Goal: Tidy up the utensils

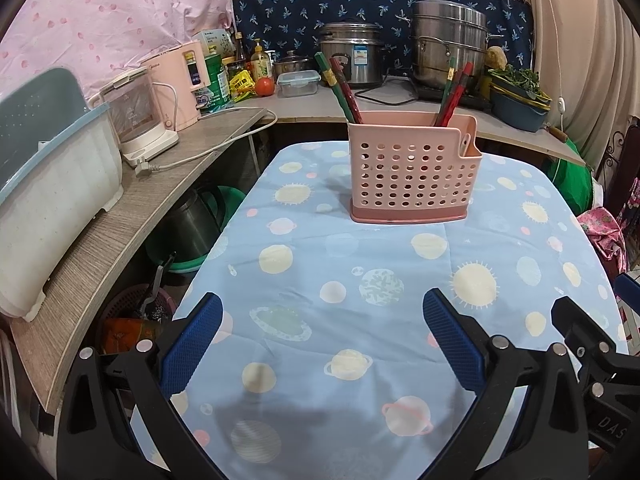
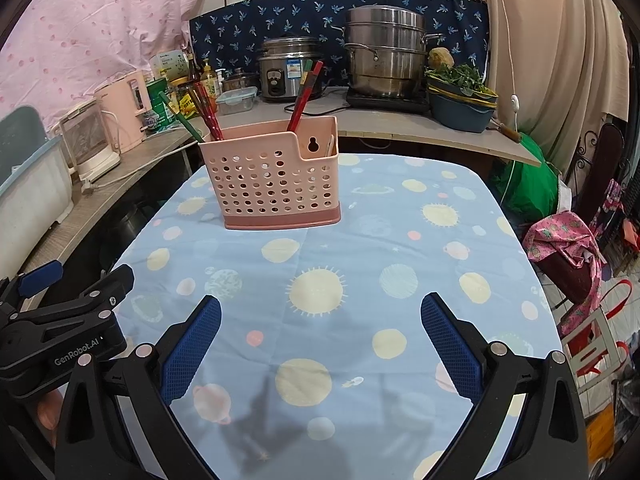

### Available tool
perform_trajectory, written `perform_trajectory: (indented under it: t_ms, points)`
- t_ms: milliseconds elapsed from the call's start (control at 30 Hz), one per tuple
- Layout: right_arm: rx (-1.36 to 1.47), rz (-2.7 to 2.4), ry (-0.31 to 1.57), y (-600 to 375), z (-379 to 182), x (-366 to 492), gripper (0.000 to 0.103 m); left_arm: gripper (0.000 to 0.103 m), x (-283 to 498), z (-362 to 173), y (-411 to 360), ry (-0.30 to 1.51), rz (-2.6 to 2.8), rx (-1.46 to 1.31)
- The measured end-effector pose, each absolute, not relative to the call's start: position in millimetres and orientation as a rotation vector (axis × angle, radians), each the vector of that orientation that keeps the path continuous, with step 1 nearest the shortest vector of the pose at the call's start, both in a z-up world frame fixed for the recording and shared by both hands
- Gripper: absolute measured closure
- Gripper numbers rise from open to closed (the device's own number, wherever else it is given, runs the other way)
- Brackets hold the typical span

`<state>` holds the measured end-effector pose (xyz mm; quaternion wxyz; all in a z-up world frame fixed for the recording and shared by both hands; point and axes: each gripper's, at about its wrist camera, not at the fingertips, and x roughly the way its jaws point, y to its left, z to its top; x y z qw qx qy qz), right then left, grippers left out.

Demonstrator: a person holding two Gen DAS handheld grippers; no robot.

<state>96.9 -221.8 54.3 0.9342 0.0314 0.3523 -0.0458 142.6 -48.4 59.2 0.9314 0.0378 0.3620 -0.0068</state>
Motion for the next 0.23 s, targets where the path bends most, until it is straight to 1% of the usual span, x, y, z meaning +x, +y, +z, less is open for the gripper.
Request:
perform_trajectory:
  t_ms: [233]
  points:
    - [0.064,-0.093,0.72,-221.9,54.0,97.4,0.006,0.007,143.6,57.2,-47.6,0.741,-0.023,0.077]
